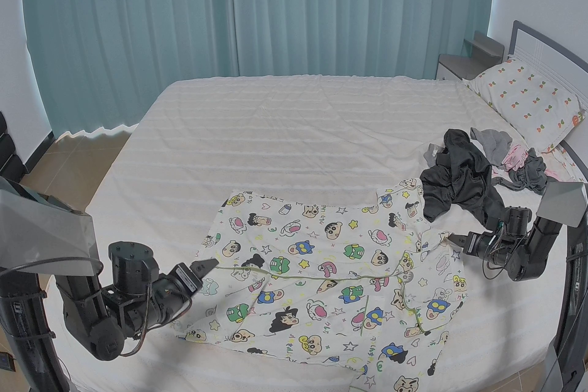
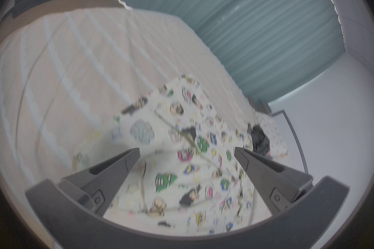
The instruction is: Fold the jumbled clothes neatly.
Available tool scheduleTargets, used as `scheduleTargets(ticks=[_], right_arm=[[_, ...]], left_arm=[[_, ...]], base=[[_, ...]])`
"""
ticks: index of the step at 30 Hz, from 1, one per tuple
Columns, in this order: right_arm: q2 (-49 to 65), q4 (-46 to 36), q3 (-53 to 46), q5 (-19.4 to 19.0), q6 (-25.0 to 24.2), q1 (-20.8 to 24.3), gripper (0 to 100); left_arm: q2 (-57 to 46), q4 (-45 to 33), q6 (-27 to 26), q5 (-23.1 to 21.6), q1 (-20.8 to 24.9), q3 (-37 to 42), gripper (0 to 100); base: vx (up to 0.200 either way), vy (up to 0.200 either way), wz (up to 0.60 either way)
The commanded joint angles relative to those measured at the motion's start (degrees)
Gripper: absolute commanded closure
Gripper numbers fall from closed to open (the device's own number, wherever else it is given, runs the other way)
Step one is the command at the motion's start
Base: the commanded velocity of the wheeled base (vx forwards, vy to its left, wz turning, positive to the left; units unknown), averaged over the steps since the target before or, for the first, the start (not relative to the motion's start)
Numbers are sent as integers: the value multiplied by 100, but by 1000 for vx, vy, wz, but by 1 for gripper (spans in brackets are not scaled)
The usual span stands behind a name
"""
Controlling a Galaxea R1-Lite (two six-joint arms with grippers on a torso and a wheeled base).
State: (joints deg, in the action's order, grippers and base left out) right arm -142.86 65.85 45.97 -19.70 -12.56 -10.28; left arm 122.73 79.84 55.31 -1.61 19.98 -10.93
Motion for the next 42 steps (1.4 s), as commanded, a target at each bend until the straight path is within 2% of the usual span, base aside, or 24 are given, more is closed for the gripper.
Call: scheduleTargets(ticks=[1,8,12,14,18,23,25,32,34,37,42], right_arm=[[470,94,-132,72,-212,307,0],[1366,156,-1161,476,-933,746,0],[1111,437,-1328,783,-1232,711,0],[698,657,-1187,819,-1240,500,0],[188,956,-1046,871,-1214,377,0],[241,1061,-1143,889,-1223,342,0],[347,1140,-1284,889,-1249,377,0],[725,2388,-2496,907,-1724,1212,0],[751,2371,-2558,907,-1750,1344,0],[733,2371,-2523,907,-1750,1344,0],[681,2371,-2400,880,-1777,1072,0]], left_arm=[[22,-3,-64,-226,173,338,0],[330,6,-134,-155,577,285,0],[585,6,-161,143,718,223,0],[602,6,-161,249,718,188,0],[594,6,-161,266,709,179,0],[646,6,-152,266,691,118,0],[690,6,-152,275,683,65,0],[893,6,-126,275,683,-58,0],[980,14,-134,319,700,-155,0],[1007,6,-134,407,727,-251,0],[1209,6,-284,653,1043,-401,0]], base=[[0,0,0],[0,0,0],[0,0,0],[0,0,0],[0,0,0],[0,0,0],[0,0,0],[0,0,0],[0,0,0],[0,0,0],[0,0,0]])
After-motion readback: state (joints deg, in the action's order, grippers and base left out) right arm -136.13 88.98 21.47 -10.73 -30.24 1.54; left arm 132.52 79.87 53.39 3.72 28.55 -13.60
